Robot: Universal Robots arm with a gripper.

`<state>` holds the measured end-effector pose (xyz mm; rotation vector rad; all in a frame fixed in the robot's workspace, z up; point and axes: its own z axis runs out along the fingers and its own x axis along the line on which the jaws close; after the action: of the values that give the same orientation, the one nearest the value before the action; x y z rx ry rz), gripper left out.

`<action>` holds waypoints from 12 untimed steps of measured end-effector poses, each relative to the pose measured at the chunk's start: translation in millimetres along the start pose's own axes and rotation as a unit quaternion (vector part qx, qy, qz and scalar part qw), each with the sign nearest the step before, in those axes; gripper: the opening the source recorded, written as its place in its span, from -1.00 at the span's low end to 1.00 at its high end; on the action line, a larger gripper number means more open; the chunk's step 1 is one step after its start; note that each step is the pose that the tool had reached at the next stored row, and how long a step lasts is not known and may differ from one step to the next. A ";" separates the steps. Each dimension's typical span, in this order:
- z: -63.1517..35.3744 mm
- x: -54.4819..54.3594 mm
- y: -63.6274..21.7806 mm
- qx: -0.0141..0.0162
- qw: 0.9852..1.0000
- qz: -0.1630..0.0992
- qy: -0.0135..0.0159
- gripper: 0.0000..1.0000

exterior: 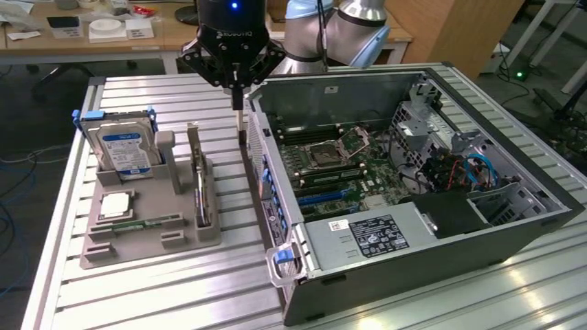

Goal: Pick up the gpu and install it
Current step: 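Reach for the gpu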

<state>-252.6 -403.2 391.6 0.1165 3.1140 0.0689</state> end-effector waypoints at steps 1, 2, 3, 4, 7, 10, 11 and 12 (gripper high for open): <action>-0.1 1.5 -0.1 0.000 1.000 0.000 0.000 -0.80; 0.0 3.0 -0.3 0.000 1.000 0.000 0.000 -0.80; 0.0 4.4 -0.4 0.000 1.000 0.000 0.000 -0.80; 0.0 5.8 -0.5 0.000 1.000 0.000 0.000 -0.80; 0.0 9.7 -0.8 0.000 1.000 0.000 0.000 -0.80; 0.0 14.0 -1.2 0.000 1.000 0.000 0.000 -0.80; 0.0 15.6 -1.3 0.000 1.000 0.000 0.000 -0.80; 0.0 17.1 -1.5 0.000 1.000 0.000 0.000 -0.80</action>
<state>-269.7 -403.4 391.1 0.1166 3.1142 0.0688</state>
